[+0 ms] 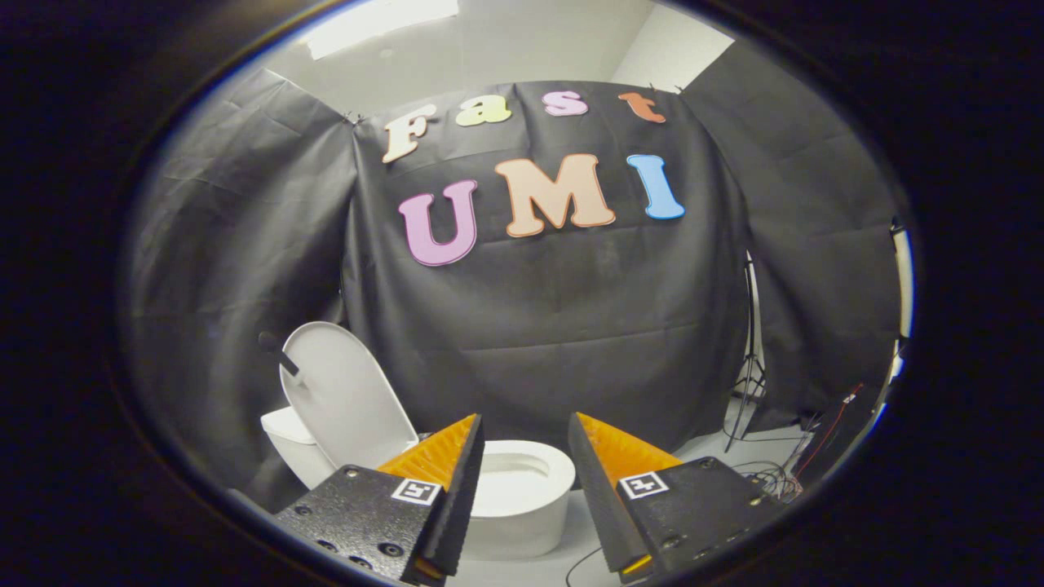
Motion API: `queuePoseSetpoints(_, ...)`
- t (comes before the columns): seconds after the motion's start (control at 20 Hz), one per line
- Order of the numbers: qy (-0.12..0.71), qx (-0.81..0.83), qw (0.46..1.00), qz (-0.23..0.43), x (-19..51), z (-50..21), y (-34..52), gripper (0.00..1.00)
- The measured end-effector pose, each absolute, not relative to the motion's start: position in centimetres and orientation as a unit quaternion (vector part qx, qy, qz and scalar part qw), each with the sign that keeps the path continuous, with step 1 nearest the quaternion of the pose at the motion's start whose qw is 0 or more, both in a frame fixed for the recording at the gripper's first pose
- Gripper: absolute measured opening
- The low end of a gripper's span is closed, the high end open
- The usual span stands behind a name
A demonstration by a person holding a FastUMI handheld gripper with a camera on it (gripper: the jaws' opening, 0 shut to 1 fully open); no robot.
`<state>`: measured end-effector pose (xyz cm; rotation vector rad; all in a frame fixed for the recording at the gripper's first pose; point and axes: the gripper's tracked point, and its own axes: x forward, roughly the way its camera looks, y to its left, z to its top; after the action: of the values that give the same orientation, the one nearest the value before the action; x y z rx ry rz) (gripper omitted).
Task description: Open the toilet lid.
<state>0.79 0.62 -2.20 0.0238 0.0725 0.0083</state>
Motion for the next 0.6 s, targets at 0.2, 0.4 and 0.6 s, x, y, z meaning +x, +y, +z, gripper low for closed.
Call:
queuePoseSetpoints(0.2,0.043,0.013,0.999,0.008,1.3,-2.5,0.8,0.65)
queuePoseSetpoints(0.4,0.059,0.027,0.998,0.011,2.0,-3.5,1.0,0.65)
queuePoseSetpoints(0.6,0.065,0.047,0.997,0.018,3.0,-4.2,1.7,0.65)
